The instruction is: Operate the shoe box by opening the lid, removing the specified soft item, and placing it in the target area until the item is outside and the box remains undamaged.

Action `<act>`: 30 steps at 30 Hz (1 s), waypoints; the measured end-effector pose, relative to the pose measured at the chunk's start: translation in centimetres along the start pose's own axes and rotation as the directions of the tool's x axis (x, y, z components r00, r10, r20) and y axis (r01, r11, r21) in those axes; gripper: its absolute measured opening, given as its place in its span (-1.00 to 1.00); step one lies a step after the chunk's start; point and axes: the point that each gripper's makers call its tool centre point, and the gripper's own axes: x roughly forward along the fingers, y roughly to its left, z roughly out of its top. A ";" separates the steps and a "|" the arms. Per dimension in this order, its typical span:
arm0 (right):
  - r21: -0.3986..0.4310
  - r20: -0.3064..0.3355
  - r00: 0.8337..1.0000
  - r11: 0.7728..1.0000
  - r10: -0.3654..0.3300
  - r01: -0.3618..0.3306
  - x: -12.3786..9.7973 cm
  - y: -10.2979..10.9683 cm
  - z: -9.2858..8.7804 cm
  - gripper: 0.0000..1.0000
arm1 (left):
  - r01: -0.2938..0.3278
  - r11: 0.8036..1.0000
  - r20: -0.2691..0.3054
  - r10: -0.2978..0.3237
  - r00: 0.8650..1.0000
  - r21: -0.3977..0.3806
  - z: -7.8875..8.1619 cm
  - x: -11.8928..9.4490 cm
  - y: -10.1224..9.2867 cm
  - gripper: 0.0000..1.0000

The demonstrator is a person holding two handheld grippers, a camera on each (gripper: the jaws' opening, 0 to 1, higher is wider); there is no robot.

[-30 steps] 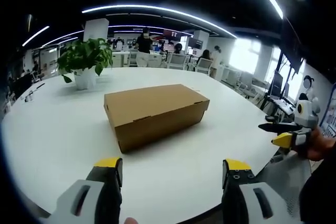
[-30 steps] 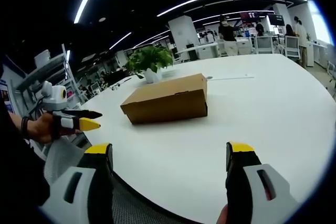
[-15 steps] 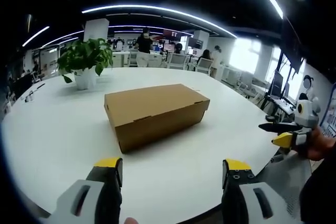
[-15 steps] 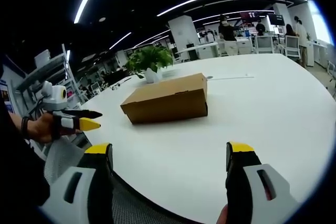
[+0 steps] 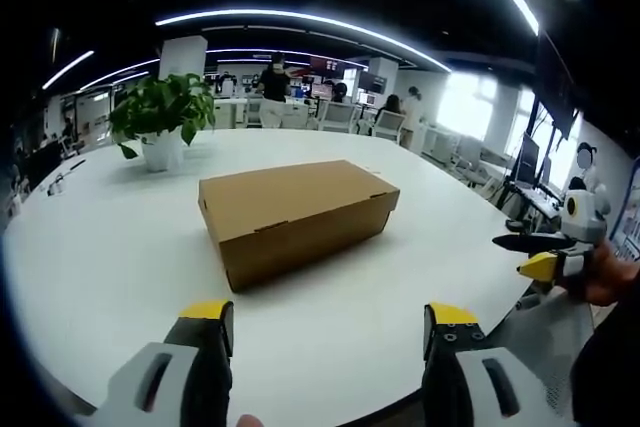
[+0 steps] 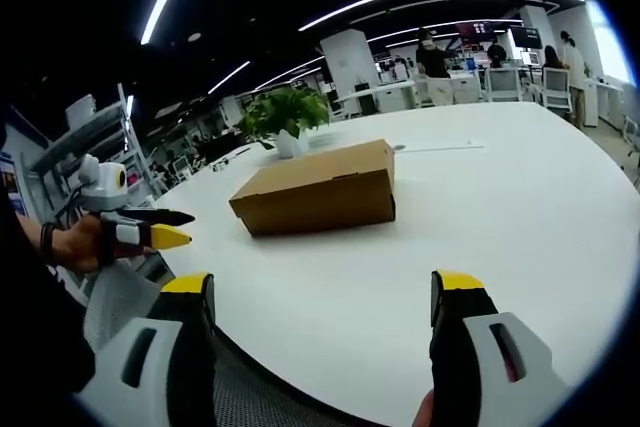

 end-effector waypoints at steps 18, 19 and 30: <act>0.047 -0.001 1.000 0.999 -0.019 0.019 0.1 -0.7 0.2 0.69 | -0.003 0.998 0.023 0.005 1.000 -0.070 0.4 -0.2 0.8 0.59; 0.046 -0.003 1.000 0.999 -0.019 0.019 0.1 -0.7 0.1 0.69 | -0.005 0.997 0.024 0.007 1.000 -0.075 0.5 -0.2 0.8 0.59; 0.014 -0.050 0.999 1.000 0.000 0.001 1.5 -1.1 0.4 0.69 | -0.021 0.991 0.043 0.027 0.999 -0.134 1.1 -0.1 1.7 0.59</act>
